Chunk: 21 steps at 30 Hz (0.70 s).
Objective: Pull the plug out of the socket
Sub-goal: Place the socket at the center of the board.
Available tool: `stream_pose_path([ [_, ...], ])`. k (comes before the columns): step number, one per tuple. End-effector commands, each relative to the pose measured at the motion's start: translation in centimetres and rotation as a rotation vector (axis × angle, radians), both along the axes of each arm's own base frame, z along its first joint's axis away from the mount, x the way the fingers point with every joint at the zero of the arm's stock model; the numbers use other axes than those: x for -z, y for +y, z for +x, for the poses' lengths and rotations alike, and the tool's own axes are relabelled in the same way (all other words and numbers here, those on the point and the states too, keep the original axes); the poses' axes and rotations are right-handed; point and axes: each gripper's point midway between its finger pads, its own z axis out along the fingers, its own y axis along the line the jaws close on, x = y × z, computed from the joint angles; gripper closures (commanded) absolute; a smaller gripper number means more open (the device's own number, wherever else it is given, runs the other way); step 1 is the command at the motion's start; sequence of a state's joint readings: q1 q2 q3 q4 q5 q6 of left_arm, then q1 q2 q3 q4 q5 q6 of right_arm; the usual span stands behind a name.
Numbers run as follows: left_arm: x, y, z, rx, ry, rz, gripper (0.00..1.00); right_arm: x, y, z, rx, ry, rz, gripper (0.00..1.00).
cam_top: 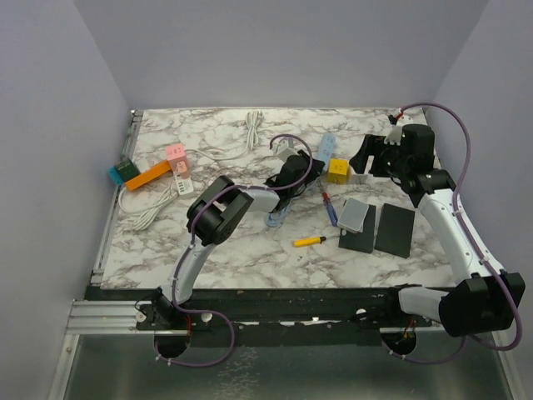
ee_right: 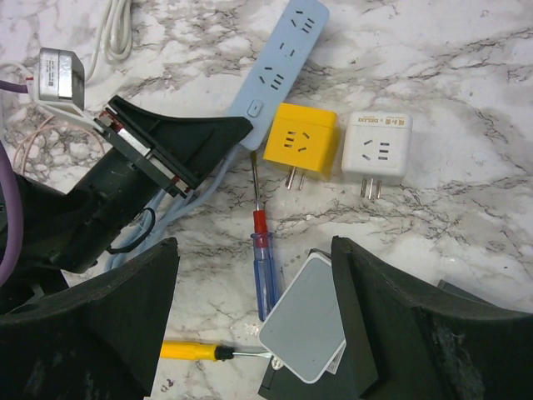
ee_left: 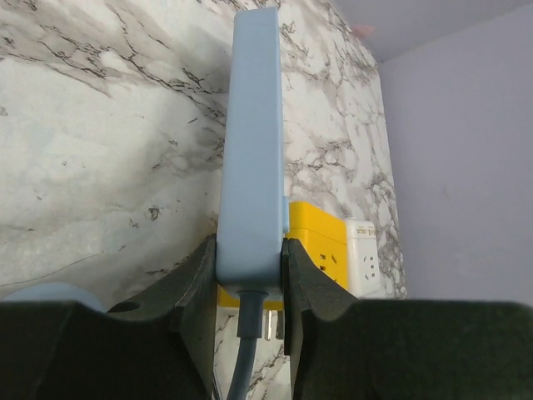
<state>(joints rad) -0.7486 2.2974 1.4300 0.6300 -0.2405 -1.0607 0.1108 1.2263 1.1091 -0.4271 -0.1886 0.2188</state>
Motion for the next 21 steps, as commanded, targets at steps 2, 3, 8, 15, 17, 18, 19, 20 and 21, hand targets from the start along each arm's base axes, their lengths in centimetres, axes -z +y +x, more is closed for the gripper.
stream_pose_path([
  [2,-1.6,-0.8,1.5,-0.012,-0.090,0.031,0.75,-0.2,0.2,0.0,-0.010,-0.013,0.015,0.21],
  [3,-1.5,-0.8,1.5,-0.006,-0.088,0.048,0.68,-0.1,0.2,0.0,-0.009,-0.010,0.017,0.21],
  [8,-1.7,-0.6,1.3,0.002,-0.078,0.062,0.43,0.1,0.2,0.0,-0.009,-0.006,0.015,0.21],
  [15,-3.2,-0.7,1.2,0.033,-0.129,0.117,0.34,0.2,0.3,0.0,-0.020,-0.004,0.018,0.21],
  [17,-4.2,-0.2,1.0,0.024,-0.146,0.128,0.33,0.2,0.3,-0.1,-0.018,-0.006,0.016,0.21],
  [18,-5.0,0.1,0.8,0.017,-0.157,0.130,0.33,0.1,0.3,-0.1,-0.020,-0.009,0.015,0.21],
  [19,-6.0,0.4,0.8,0.012,-0.176,0.134,0.33,0.1,0.3,-0.2,-0.022,-0.011,0.016,0.21],
  [20,-7.0,0.6,0.7,0.011,-0.195,0.140,0.33,-0.1,0.3,-0.2,-0.021,-0.020,0.015,0.21],
  [21,-8.3,0.9,0.6,0.013,-0.220,0.149,0.32,-0.3,0.3,-0.2,-0.022,-0.028,0.015,0.21],
])
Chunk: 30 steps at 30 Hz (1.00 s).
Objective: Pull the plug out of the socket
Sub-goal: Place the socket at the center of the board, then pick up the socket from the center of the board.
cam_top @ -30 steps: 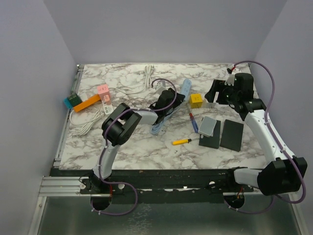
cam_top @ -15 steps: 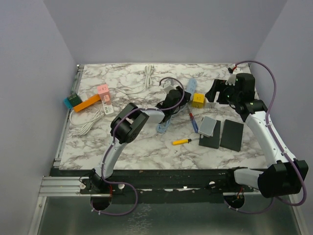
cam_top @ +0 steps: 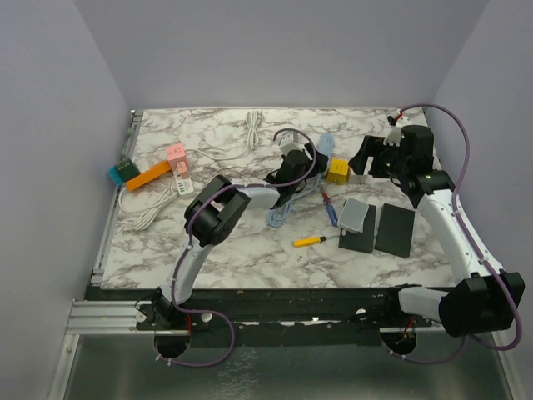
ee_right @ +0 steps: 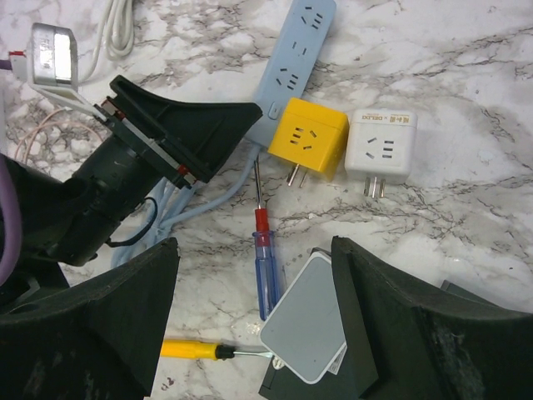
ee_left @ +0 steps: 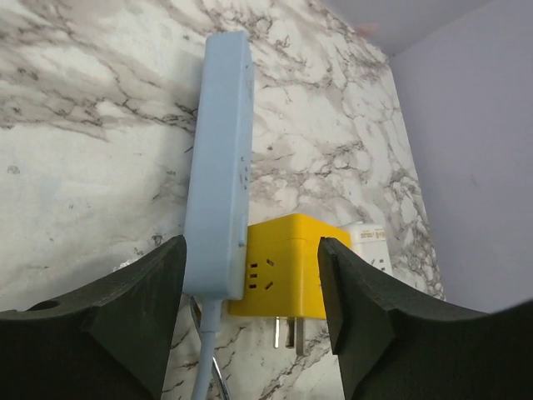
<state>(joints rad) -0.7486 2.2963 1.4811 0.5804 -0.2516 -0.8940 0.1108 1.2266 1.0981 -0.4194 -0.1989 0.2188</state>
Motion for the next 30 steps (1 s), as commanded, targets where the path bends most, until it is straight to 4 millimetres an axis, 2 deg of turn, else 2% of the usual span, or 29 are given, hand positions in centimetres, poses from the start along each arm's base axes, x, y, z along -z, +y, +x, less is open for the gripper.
stream_pose_path([
  [1,-8.9,1.0,-0.4,0.002,-0.164,0.010,0.32,-0.7,0.1,-0.2,-0.015,-0.042,0.012,0.21],
  [5,-13.9,2.7,-1.7,0.013,-0.253,0.066,0.27,-1.3,0.3,-0.3,-0.026,-0.066,0.018,0.21],
  [8,-15.9,5.4,-2.3,0.006,-0.265,0.176,0.21,-1.7,0.3,-0.4,-0.025,-0.083,0.023,0.20],
  [11,-16.2,9.4,-2.5,-0.001,-0.213,0.289,0.16,-2.1,0.3,-0.4,-0.013,-0.102,0.042,0.15],
  [13,-15.8,12.0,-2.7,0.034,-0.148,0.316,0.16,-2.5,0.4,-0.5,-0.005,-0.104,0.052,0.14],
  [16,-14.0,17.6,-2.9,0.032,-0.024,0.337,0.15,-3.0,0.4,-0.7,-0.003,-0.116,0.058,0.11],
  [18,-13.1,21.5,-3.3,-0.012,0.018,0.394,0.14,-3.3,0.2,-0.9,0.002,-0.125,0.055,0.10],
  [20,-12.2,25.5,-4.0,-0.092,0.049,0.484,0.10,-3.4,0.1,-1.0,0.010,-0.128,0.053,0.09],
  [23,-10.5,29.9,-4.9,-0.143,0.117,0.545,0.04,-3.6,0.0,-1.3,0.017,-0.133,0.059,0.08],
  [26,-7.7,32.0,-5.8,-0.148,0.210,0.524,0.04,-3.7,0.1,-1.5,0.013,-0.135,0.064,0.09],
  [30,-4.5,34.5,-6.7,-0.221,0.279,0.614,0.04,-3.8,0.1,-1.9,0.014,-0.132,0.066,0.09],
])
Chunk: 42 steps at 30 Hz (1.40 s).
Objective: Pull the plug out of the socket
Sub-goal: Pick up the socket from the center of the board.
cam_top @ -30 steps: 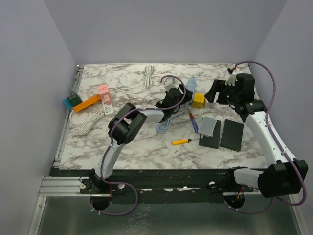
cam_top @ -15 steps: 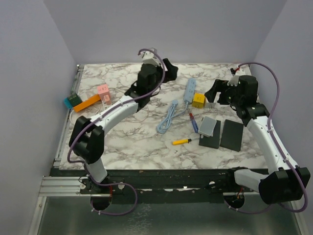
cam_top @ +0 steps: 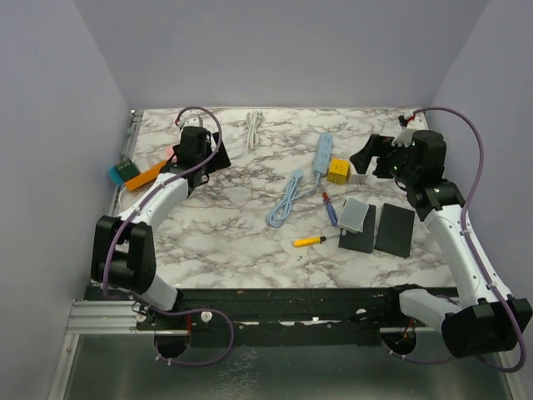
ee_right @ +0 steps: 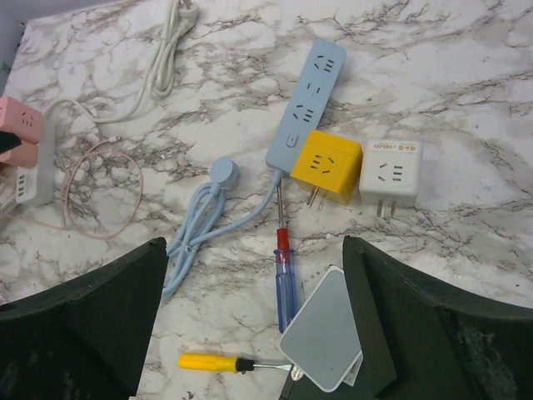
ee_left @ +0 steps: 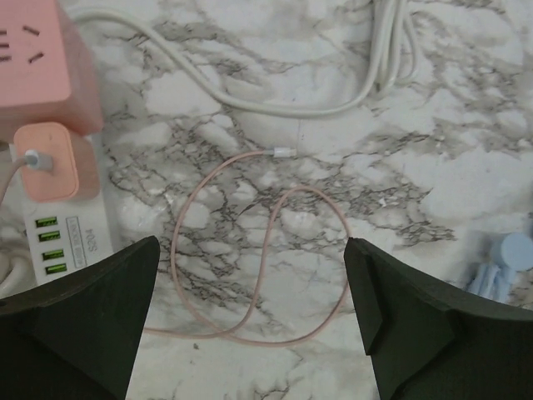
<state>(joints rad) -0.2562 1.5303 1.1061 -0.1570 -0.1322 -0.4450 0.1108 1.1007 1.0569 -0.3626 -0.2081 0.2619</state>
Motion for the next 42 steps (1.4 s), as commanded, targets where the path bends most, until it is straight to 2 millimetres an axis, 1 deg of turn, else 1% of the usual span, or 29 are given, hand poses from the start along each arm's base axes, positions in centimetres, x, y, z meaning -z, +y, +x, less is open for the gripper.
stream_pose_path([
  [1,3.6,2.8,-1.9,-0.058,0.092,0.102,0.03,-0.1,-0.1,-0.7,0.002,-0.003,0.010,0.09],
  [3,5.2,3.8,-1.8,-0.081,0.119,0.074,0.03,-0.2,0.0,-0.9,-0.009,-0.005,0.011,0.11],
  [6,6.7,4.5,-1.2,-0.109,0.147,0.017,0.03,-0.3,0.1,-1.2,-0.013,-0.009,0.014,0.12],
  [9,7.0,5.5,-1.3,-0.135,0.149,0.064,0.03,-0.3,-0.1,-1.4,-0.004,-0.015,0.010,0.12],
  [12,7.4,7.3,-1.7,-0.174,0.160,0.145,0.03,0.1,-0.4,-1.6,0.004,-0.010,-0.003,0.11],
  [14,8.3,8.4,-2.1,-0.194,0.196,0.163,0.03,0.3,-0.4,-1.6,0.001,-0.005,-0.007,0.12],
  [17,9.3,9.1,-2.5,-0.190,0.235,0.199,0.03,0.2,-0.3,-1.6,-0.006,-0.006,-0.007,0.12],
  [22,9.4,11.4,-2.8,-0.241,0.243,0.295,0.02,0.1,-0.3,-1.6,-0.008,-0.009,-0.008,0.12],
  [24,9.8,12.1,-2.7,-0.247,0.258,0.281,0.02,0.2,-0.2,-1.6,-0.007,-0.007,-0.005,0.12],
  [29,11.1,11.9,-2.6,-0.220,0.290,0.272,0.02,0.4,0.0,-1.5,-0.016,0.000,0.003,0.13],
  [33,12.1,11.6,-2.5,-0.199,0.315,0.246,0.04,0.4,-0.1,-1.6,-0.014,-0.002,0.002,0.15],
  [35,12.3,11.3,-2.3,-0.184,0.319,0.229,0.06,0.4,-0.1,-1.6,-0.014,-0.001,0.001,0.16],
  [37,12.7,11.1,-2.2,-0.170,0.327,0.221,0.11,0.4,-0.1,-1.6,-0.015,0.002,0.001,0.17],
  [42,12.8,10.9,-1.9,-0.154,0.327,0.218,0.30,0.6,0.0,-1.6,-0.016,0.005,0.001,0.18],
])
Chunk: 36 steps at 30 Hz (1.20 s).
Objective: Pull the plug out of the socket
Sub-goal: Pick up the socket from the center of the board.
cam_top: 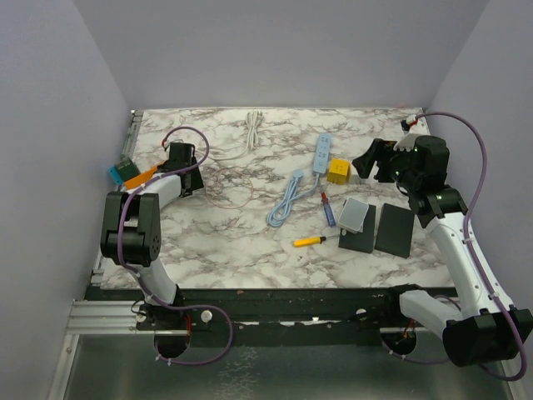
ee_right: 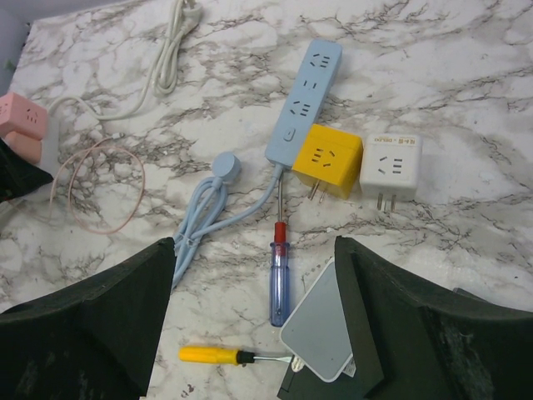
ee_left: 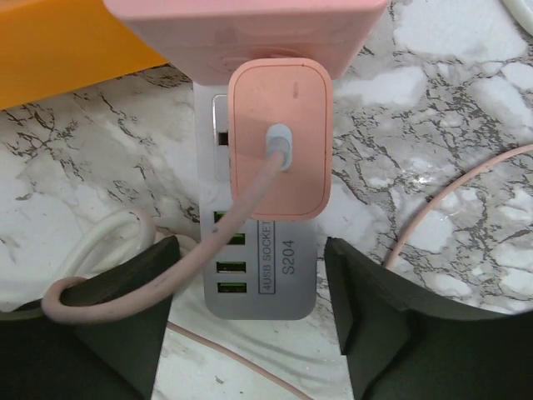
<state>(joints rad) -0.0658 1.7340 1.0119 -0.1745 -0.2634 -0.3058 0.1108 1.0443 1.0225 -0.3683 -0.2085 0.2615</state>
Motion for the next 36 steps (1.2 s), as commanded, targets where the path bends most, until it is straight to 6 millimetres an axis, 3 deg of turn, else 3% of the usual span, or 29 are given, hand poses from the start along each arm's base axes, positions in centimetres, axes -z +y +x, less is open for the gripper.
stream_pose_path([
  [1,0.5,-0.5,0.4,0.034,0.020,-0.029,0.31,0.8,0.1,-0.4,-0.016,0.024,0.002,0.18],
  [9,1.1,-1.1,1.4,0.067,0.030,-0.044,0.35,1.0,0.3,-0.4,-0.025,0.033,0.008,0.19],
  [16,1.4,-1.7,2.0,0.087,0.030,-0.069,0.46,1.2,0.5,-0.4,-0.033,0.043,0.014,0.19],
  [23,1.0,-2.6,1.8,0.112,0.023,-0.064,0.72,1.4,0.5,-0.3,-0.031,0.048,0.016,0.19],
  [30,-2.4,-5.5,0.6,0.213,-0.050,-0.051,1.00,1.3,1.0,-0.6,-0.053,0.050,0.035,0.19],
  [36,-4.5,-11.0,-2.3,0.423,-0.087,-0.113,1.00,1.1,2.4,-1.2,-0.136,0.015,0.069,0.16],
])
